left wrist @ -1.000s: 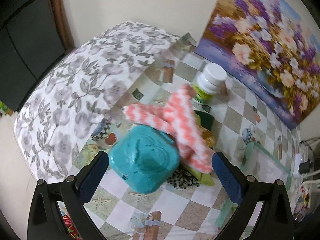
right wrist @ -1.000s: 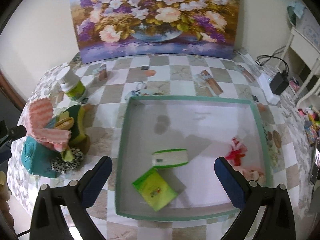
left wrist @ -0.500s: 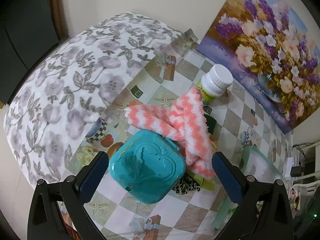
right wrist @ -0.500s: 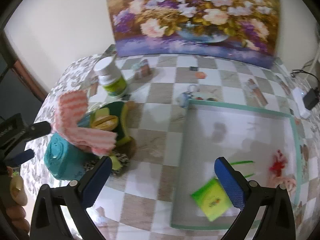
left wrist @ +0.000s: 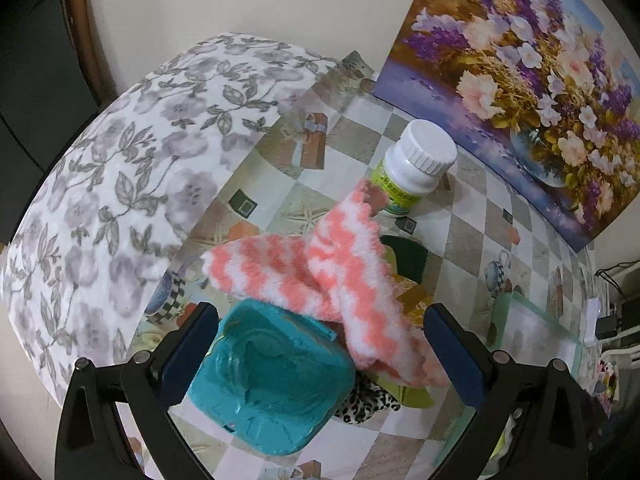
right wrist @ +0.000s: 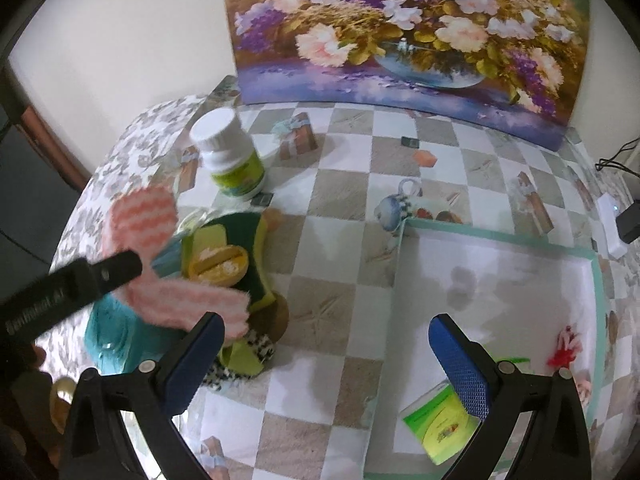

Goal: Organize soft objects
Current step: 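Grasp the pink-and-white fuzzy sock with the left gripper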

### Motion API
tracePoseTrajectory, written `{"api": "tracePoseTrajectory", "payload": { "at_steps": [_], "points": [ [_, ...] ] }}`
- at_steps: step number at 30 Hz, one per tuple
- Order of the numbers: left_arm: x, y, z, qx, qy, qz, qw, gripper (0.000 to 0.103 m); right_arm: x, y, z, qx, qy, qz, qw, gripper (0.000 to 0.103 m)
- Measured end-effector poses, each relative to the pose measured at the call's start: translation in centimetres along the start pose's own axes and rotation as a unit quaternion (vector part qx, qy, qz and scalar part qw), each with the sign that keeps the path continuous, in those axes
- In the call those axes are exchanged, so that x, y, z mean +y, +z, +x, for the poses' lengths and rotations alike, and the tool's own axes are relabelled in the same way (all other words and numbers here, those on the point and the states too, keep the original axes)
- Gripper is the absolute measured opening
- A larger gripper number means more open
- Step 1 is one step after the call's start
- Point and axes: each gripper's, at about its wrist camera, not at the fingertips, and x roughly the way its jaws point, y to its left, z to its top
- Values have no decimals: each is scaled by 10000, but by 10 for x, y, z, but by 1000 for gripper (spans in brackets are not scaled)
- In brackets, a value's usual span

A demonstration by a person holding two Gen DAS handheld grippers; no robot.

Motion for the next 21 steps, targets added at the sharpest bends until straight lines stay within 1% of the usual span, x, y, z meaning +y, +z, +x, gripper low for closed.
{"api": "tracePoseTrajectory", "payload": {
  "at_steps": [3,5,7,8,9,11,12,14,15,16,17,19,21],
  "points": [
    [-7,0,0,-67,-49,170,9998,99,-6,8,0,-43,10,114,9999,103],
    [-12,0,-1,-112,-38,299,9995,89,-9,11,0,-55,31,162,9998,103],
    [-17,-1,1,-115,3,446,9989,83,-13,13,1,-67,20,219,9997,103],
    [-18,-1,1,-109,23,492,9987,76,-15,14,1,-62,23,246,9997,103],
    [-20,-2,2,-86,57,543,9985,73,-17,14,1,-43,47,283,9996,103],
    [-22,-3,3,-60,83,624,9980,60,-23,14,2,-12,67,380,9993,103],
    [-24,-4,4,-40,91,685,9976,56,-25,14,2,-3,66,421,9991,103],
    [-27,-7,5,-30,115,750,9971,42,-27,14,1,2,77,467,9989,103],
    [-28,-7,6,-34,140,783,9968,37,-28,14,1,1,86,472,9988,103],
    [-29,-8,8,-37,162,828,9964,28,-28,13,1,-1,96,471,9988,103],
    [-30,-9,9,-34,169,863,9961,23,-28,14,1,0,103,469,9988,103],
    [-32,-10,12,-26,162,913,9957,17,-28,13,1,8,112,461,9989,103],
    [-33,-10,13,-48,138,946,9954,13,-27,13,2,23,125,460,9989,103]
  ]
}}
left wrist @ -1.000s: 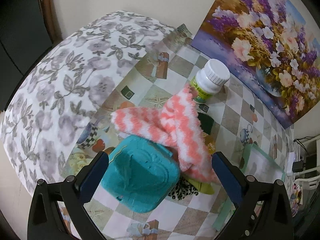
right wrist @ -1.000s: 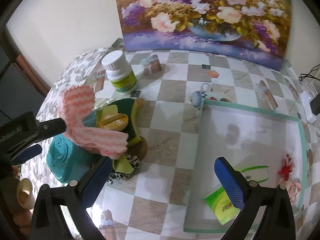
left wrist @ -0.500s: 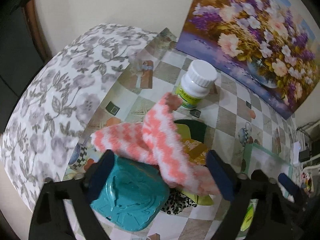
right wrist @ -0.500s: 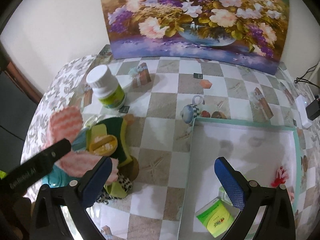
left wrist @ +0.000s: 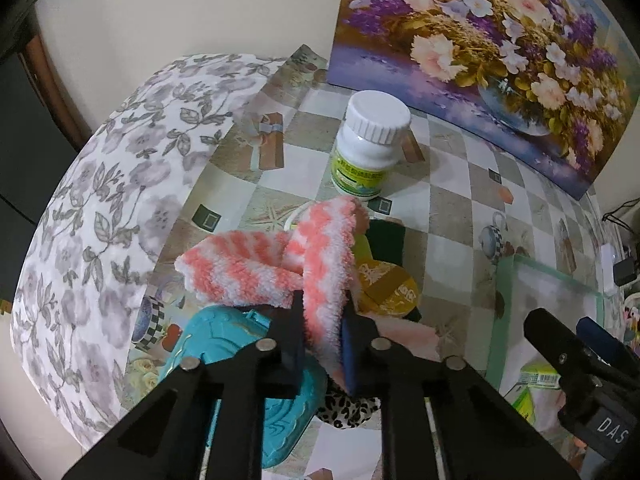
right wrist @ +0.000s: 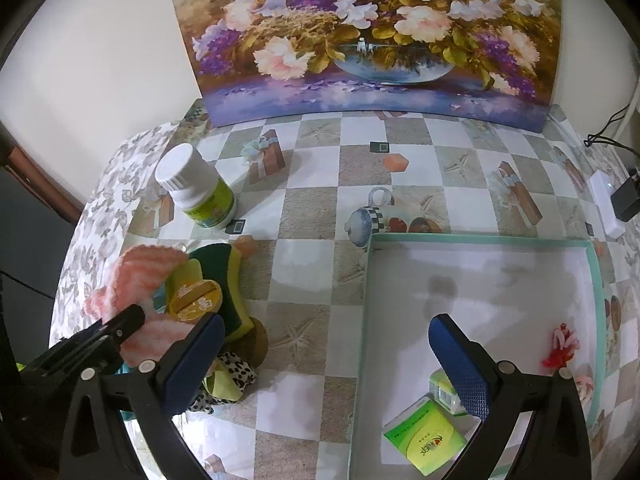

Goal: Organize soft objects
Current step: 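Grasp the pink-and-white fuzzy sock with the left gripper, then lift the sock with the left gripper while the right grasps the yellow-green cloth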

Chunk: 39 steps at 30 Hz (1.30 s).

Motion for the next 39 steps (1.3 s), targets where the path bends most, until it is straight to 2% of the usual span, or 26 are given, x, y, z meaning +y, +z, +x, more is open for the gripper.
{"api": "tracePoseTrajectory", "payload": {
  "at_steps": [9,19,24,30,39],
  "points": [
    [8,2,-2,-128,-160,-265,9994,9,7,-2,11,27,211,-68,9998,103],
    [29,6,-9,-272,-200,-730,9968,8,35,-2,26,-42,789,-308,9964,103],
    [43,7,-15,-351,70,-932,9950,8,55,-1,34,-129,1022,-501,9934,98],
    [63,8,-18,-480,188,-1317,9899,8,71,-2,46,-102,1224,-663,9902,90],
    [90,4,-20,-538,542,-1910,9786,7,80,-5,62,23,1272,-784,9888,85]
  ]
}}
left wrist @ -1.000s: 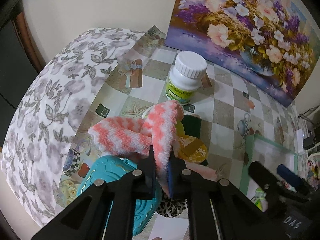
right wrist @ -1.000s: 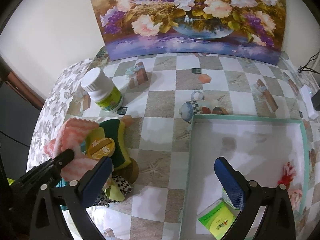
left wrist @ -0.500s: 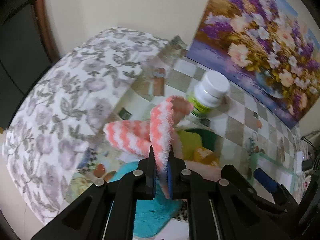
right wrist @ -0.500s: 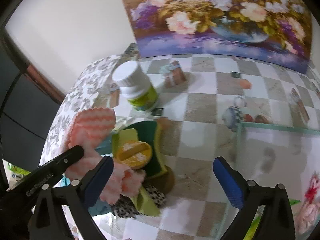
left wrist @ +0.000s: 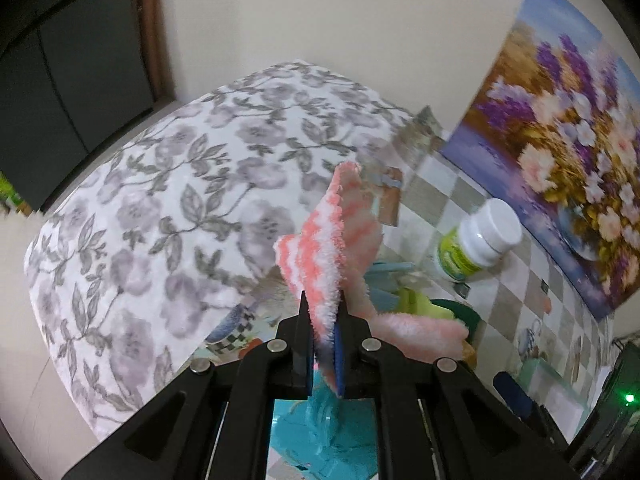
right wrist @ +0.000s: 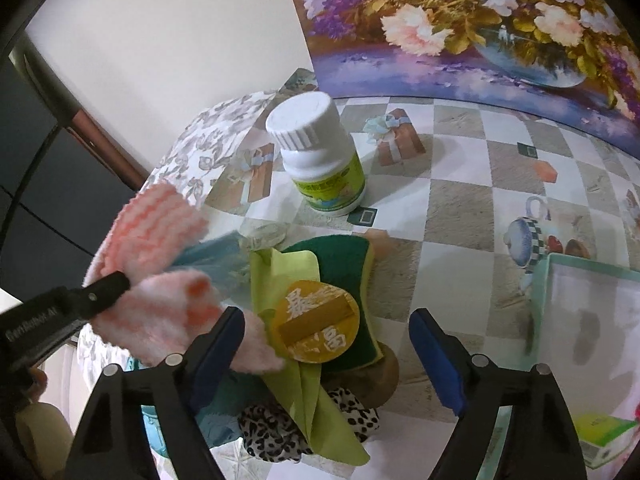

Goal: Organize soft objects
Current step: 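Lift the sock with the left gripper while the right grasps the yellow-green cloth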

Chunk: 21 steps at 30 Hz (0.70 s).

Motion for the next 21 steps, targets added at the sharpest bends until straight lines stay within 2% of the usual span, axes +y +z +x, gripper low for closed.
{"api": "tracePoseTrajectory", "payload": {
  "at_steps": [7,15,21],
  "points": [
    [9,-1,3,51,118,-200,9997,7,7,-2,12,87,-20,-139,9999,81],
    [10,-2,6,90,144,-215,9996,7,12,-4,22,167,-169,-313,9992,54],
    [9,-2,5,87,124,-181,9997,7,9,-4,20,167,-75,-247,9995,54]
  ]
}}
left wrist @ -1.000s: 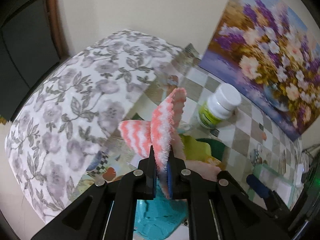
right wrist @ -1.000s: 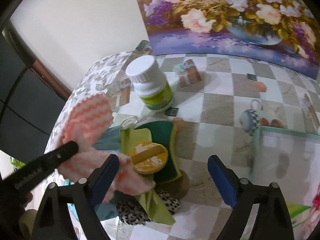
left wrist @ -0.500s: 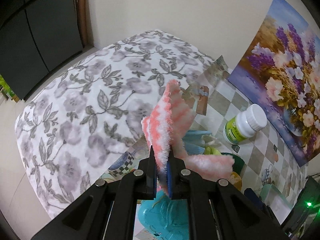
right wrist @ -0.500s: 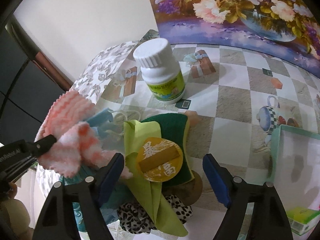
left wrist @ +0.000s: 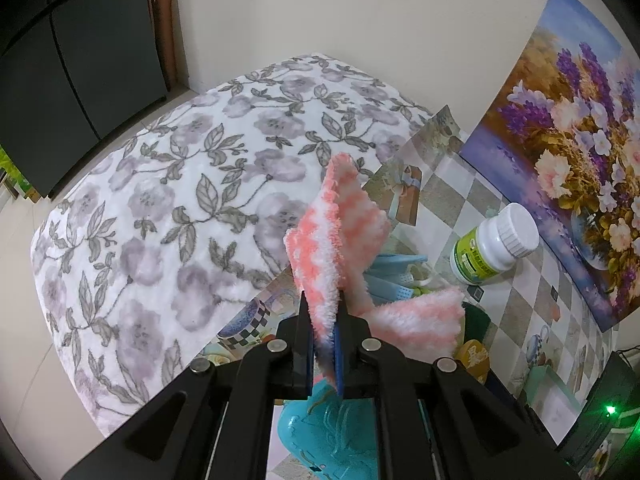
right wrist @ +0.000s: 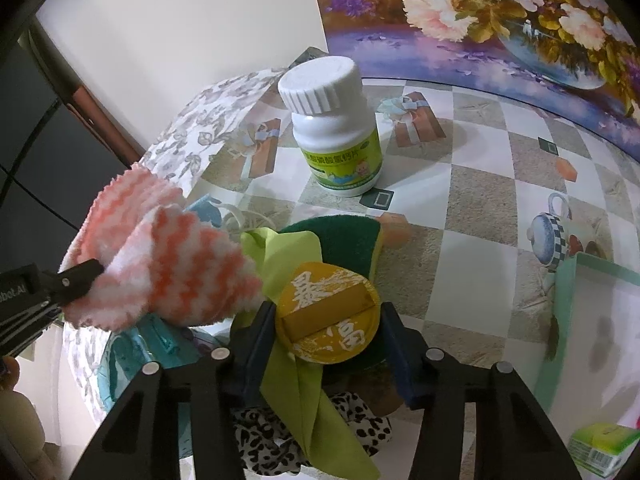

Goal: Organize soft objects
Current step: 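Lift the sock with the left gripper while the right grasps the yellow-green cloth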

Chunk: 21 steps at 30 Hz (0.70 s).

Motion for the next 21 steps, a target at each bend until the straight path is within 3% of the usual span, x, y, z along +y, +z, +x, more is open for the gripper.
{"api": "tracePoseTrajectory", "payload": {
  "at_steps": [21],
  "points": [
    [-20,-2,-16,-284,-360,288,9985,7,-23,5,-56,-439,-87,225,9987,54]
  ]
}}
